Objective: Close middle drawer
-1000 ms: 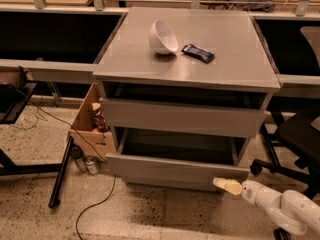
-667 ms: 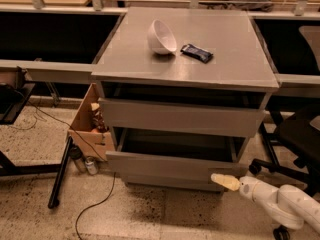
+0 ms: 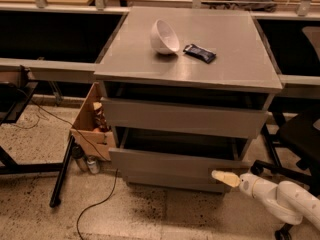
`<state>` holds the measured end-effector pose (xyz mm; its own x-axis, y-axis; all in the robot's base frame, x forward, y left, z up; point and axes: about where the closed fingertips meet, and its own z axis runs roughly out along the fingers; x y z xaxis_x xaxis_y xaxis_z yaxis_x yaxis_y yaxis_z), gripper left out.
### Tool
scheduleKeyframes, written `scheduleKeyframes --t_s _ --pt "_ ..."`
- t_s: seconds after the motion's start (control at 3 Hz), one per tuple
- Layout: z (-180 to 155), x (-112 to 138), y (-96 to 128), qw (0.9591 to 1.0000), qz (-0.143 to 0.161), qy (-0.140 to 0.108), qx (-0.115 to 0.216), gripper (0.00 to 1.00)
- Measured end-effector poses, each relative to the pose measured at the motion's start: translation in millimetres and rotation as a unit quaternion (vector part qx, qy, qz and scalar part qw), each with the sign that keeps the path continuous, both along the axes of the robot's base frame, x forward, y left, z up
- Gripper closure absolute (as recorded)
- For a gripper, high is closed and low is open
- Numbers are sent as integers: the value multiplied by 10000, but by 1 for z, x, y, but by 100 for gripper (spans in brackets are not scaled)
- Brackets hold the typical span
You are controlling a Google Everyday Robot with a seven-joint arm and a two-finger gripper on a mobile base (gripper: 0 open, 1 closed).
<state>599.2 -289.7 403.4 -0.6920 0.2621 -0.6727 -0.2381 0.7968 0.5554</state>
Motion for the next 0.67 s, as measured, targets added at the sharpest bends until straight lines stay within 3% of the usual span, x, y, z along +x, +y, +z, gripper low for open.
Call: scheduleKeyframes --t_s 0.33,0.67 --pt "0 0 -3 10000 0 0 0 0" --pt "-21 38 -25 9974 -496 490 -178 0"
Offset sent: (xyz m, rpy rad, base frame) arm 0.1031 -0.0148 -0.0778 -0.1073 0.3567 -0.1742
